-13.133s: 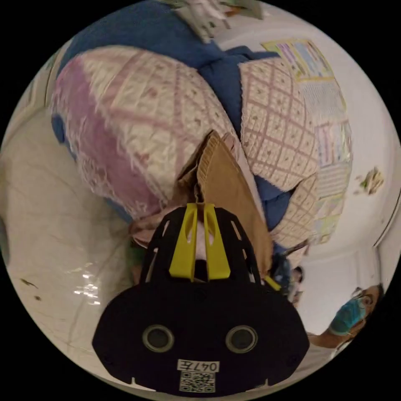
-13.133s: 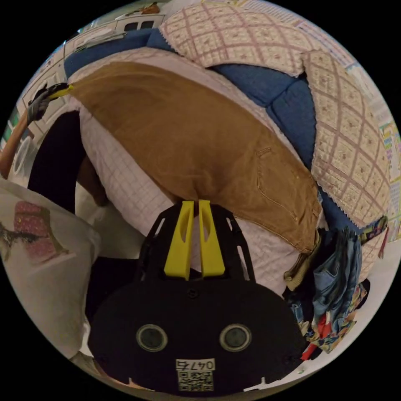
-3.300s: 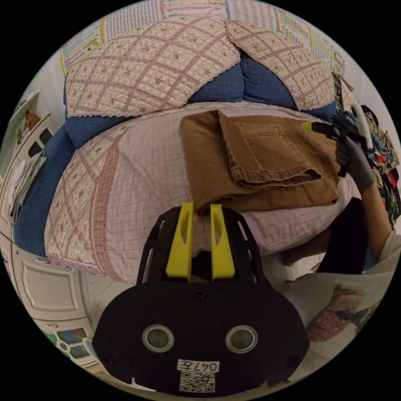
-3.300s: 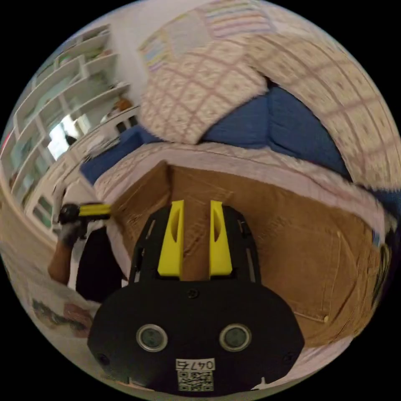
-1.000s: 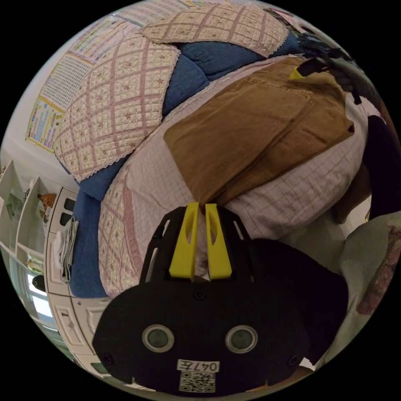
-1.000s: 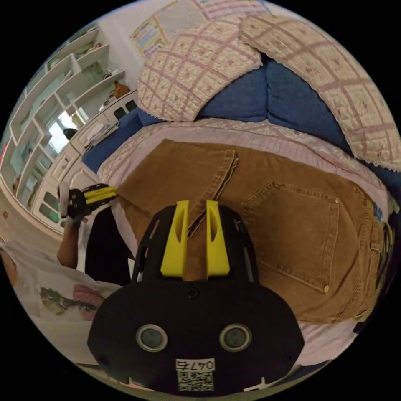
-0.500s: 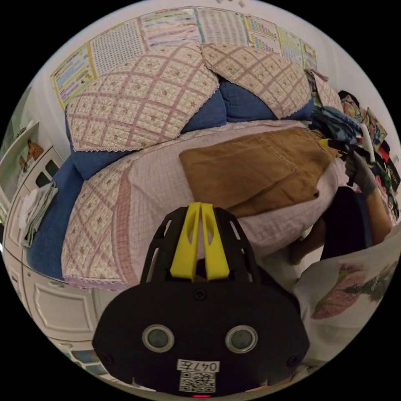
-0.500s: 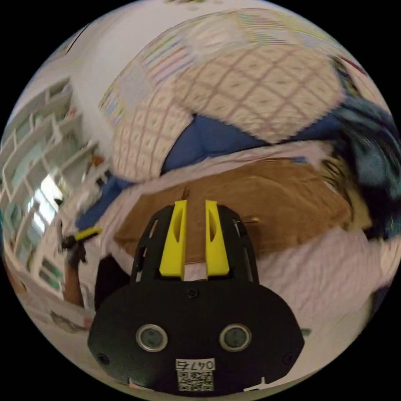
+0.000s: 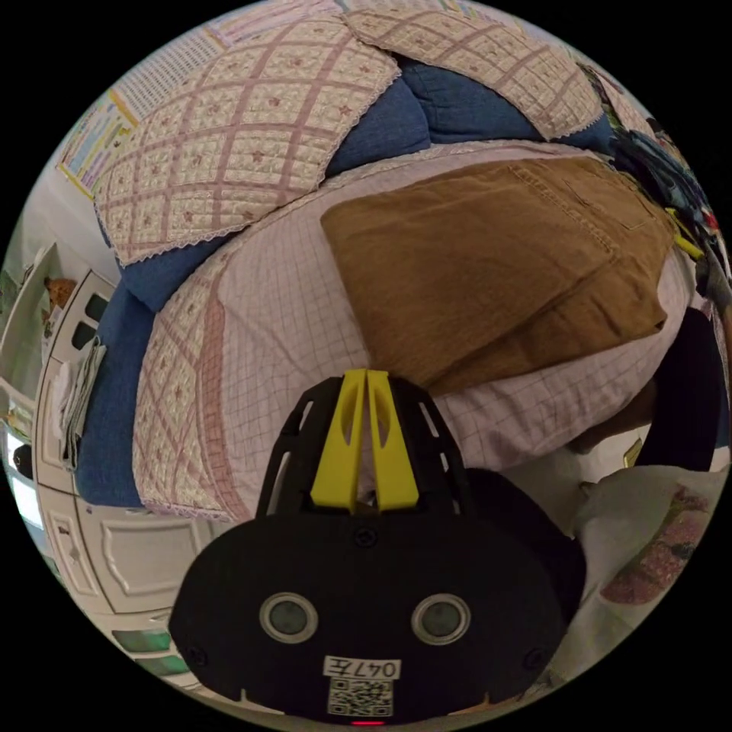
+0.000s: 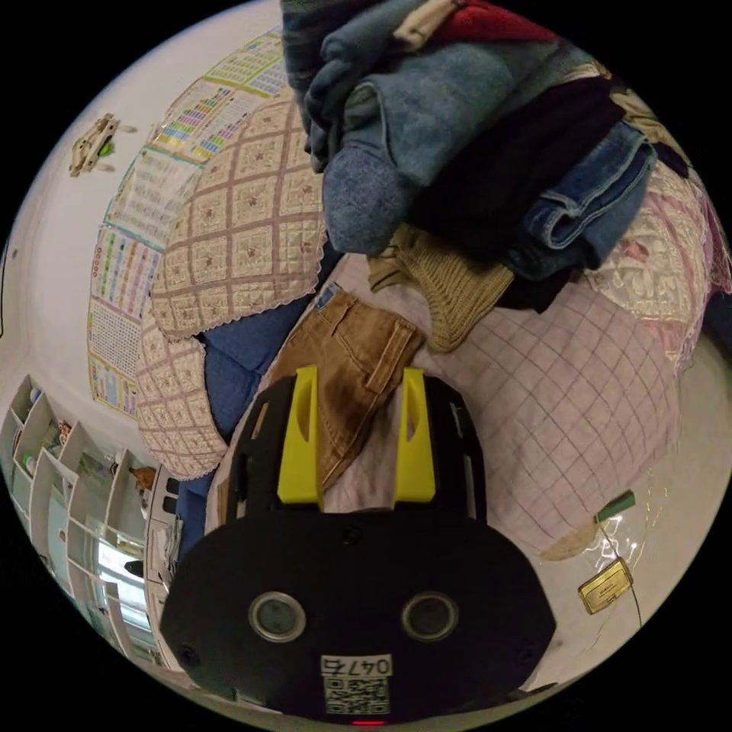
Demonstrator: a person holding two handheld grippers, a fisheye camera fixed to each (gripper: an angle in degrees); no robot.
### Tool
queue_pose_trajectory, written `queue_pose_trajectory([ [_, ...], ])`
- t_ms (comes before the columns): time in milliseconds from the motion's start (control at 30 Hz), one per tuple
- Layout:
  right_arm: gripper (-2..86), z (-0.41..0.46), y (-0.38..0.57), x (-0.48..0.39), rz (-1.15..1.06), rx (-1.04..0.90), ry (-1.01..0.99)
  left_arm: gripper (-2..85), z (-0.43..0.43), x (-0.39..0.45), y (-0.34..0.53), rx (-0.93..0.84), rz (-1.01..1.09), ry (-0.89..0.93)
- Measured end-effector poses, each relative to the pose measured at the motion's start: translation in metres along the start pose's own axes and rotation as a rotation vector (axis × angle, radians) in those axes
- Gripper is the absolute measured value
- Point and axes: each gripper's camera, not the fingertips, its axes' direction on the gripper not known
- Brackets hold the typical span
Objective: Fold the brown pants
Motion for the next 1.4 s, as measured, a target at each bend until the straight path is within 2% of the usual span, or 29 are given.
queue_pose_trajectory([
  [100, 4.6, 0.009, 0.014, -0.004, 0.011, -0.01, 0.059, -1.0, 0.017, -0.005, 0.015, 0.005, -0.023, 0.036],
  [233, 2.3, 0.005, 0.043, -0.037, -0.116, 0.023, 0.108, -1.0, 0.024, -0.024, 0.044, 0.068, -0.133, 0.09],
  [300, 2.1, 0.005, 0.059, -0.074, -0.256, 0.041, 0.175, -1.0, 0.015, -0.034, 0.067, 0.199, -0.19, 0.173],
  [400, 1.9, 0.01, 0.104, -0.162, -0.562, 0.104, 0.261, -1.0, 0.033, -0.027, 0.079, 0.288, -0.158, 0.299],
  [533, 1.9, 0.032, 0.218, -0.293, -1.024, 0.176, 0.218, -1.0, 0.103, -0.012, 0.078, 0.113, -0.142, 0.27],
  [633, 1.9, 0.055, 0.321, -0.358, -1.293, 0.201, 0.068, -1.0, 0.128, -0.033, 0.106, 0.168, -0.24, 0.363],
  [733, 1.9, 0.092, 0.426, -0.39, -1.49, 0.164, -0.103, -0.9, 0.161, -0.075, 0.148, 0.262, -0.389, 0.589],
  [800, 2.1, 0.128, 0.487, -0.397, -1.576, 0.053, -0.17, -0.8, 0.204, -0.11, 0.186, 0.348, -0.512, 0.837],
  [867, 2.3, 0.187, 0.562, -0.394, -1.707, -0.193, -0.117, -0.4, 0.241, -0.124, 0.212, 0.359, -0.593, 0.956],
  [933, 2.5, 0.213, 0.599, -0.386, -1.745, -0.331, -0.14, 0.5, 0.268, -0.127, 0.235, 0.349, -0.64, 1.009],
  [1033, 3.2, 0.215, 0.628, -0.378, -1.762, -0.18, -0.138, 6.4, 0.294, -0.114, 0.266, 0.343, -0.655, 0.988],
  [1133, 5.8, 0.224, 0.641, -0.379, -1.798, -0.237, -0.172, 9.5, 0.32, -0.096, 0.285, 0.342, -0.667, 1.045],
  [1233, 7.4, 0.228, 0.619, -0.377, -1.654, -0.345, -0.234, 11.2, 0.341, -0.076, 0.302, 0.364, -0.685, 1.108],
  [1400, 5.8, 0.235, 0.538, -0.331, -1.225, -0.3, -0.261, 12.4, 0.372, -0.029, 0.318, 0.299, -0.676, 1.088],
])
